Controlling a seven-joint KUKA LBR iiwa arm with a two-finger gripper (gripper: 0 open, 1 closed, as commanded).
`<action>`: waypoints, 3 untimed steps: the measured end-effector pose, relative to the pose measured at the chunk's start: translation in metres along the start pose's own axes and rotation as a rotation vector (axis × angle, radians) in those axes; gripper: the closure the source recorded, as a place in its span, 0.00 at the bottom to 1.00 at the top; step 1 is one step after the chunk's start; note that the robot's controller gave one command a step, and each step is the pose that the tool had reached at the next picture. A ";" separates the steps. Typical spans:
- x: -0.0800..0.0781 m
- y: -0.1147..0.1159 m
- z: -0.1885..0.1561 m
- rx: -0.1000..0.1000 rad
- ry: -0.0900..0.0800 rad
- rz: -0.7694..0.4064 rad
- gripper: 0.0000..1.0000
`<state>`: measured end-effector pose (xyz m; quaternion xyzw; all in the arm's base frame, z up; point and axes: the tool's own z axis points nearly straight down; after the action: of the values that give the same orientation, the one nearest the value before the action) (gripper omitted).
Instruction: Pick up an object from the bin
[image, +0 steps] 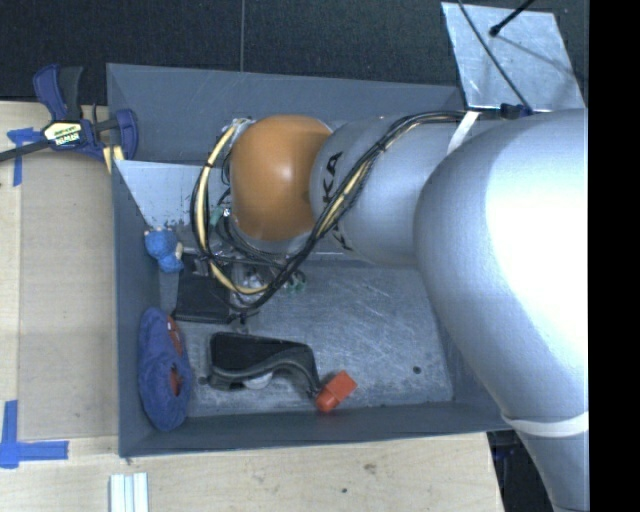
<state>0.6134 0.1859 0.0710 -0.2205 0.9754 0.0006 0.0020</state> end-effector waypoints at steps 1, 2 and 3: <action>0.000 -0.001 0.000 0.000 -0.001 0.002 1.00; 0.018 -0.003 -0.001 0.001 -0.002 -0.263 1.00; 0.016 0.007 -0.118 0.003 -0.008 -0.264 1.00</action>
Offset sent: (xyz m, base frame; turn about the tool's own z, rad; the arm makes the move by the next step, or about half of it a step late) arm 0.0000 0.0000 0.0000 0.0000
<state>0.5954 0.1847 0.1886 -0.3468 0.9379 -0.0001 0.0064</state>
